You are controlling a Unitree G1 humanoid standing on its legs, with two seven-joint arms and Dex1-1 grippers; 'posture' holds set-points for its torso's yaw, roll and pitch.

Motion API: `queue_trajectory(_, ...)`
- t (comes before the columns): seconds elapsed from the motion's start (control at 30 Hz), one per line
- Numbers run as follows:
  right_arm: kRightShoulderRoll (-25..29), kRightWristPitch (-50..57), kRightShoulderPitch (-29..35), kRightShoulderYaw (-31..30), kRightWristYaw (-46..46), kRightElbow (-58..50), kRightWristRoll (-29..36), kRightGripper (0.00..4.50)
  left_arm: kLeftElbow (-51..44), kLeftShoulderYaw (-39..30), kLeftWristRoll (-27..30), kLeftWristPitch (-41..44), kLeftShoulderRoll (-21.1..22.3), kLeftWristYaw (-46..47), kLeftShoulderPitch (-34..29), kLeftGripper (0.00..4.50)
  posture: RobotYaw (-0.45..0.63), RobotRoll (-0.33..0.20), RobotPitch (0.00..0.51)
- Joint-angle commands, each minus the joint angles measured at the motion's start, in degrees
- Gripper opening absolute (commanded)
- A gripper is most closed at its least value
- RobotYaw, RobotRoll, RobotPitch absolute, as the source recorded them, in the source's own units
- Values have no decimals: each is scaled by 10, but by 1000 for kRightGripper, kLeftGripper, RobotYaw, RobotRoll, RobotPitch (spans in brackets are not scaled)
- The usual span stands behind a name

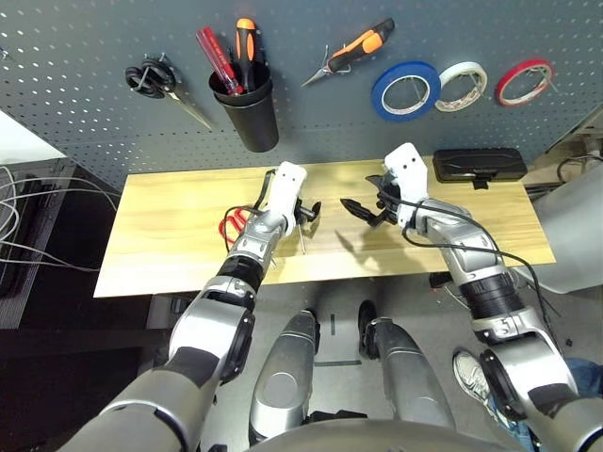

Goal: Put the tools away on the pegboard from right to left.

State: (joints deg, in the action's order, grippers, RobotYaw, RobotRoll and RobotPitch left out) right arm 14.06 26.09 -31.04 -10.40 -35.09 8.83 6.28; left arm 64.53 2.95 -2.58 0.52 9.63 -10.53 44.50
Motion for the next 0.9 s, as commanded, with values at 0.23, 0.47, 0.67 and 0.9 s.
queue_trajectory(0.23,6,54,31,-10,-1,-75,4,4500,61,-23,3,27,-11,9,1,3438,85,0,331)
queue_trajectory(0.47,10,56,26,-3,4,-73,4,4500,66,-29,5,52,-19,-6,7,1048,70,0,328)
queue_trajectory(0.67,11,38,9,1,-2,-58,4,4500,48,-49,21,25,-22,-22,7,522,86,0,311)
queue_trajectory(0.9,13,13,-36,19,-18,-54,21,4500,-91,-54,43,-103,-11,-91,-60,522,109,0,287)
